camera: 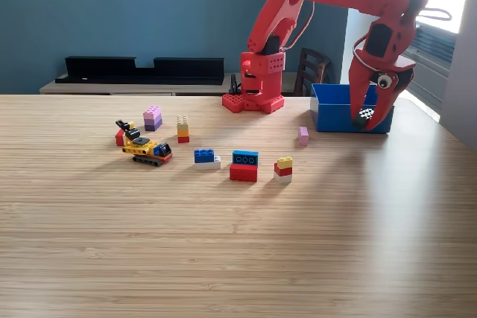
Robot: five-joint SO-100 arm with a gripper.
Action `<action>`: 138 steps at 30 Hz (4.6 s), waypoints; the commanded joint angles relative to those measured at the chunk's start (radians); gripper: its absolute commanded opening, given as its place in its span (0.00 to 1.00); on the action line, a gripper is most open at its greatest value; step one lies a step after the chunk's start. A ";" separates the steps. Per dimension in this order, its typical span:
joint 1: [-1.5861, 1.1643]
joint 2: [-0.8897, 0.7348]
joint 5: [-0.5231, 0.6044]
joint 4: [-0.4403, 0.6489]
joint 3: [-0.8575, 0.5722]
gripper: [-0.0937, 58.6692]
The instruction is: Grasp a lego block and put it in the bin.
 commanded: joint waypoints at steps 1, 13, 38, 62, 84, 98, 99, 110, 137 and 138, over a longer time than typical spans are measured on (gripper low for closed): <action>-0.069 0.285 0.009 0.021 0.025 0.00; -0.368 0.583 0.041 0.021 0.264 0.00; -0.413 0.592 0.012 0.012 0.322 0.19; 0.522 0.594 -0.052 0.012 0.129 0.00; 0.535 0.594 -0.043 -0.141 0.299 0.00; 0.762 0.594 0.035 -0.362 0.433 0.00; 0.781 0.594 0.035 -0.374 0.434 0.00; 0.759 0.592 -0.117 -0.394 0.446 0.33; 0.644 0.087 -0.282 -0.318 0.156 0.46; 0.644 0.075 -0.282 -0.316 0.146 0.46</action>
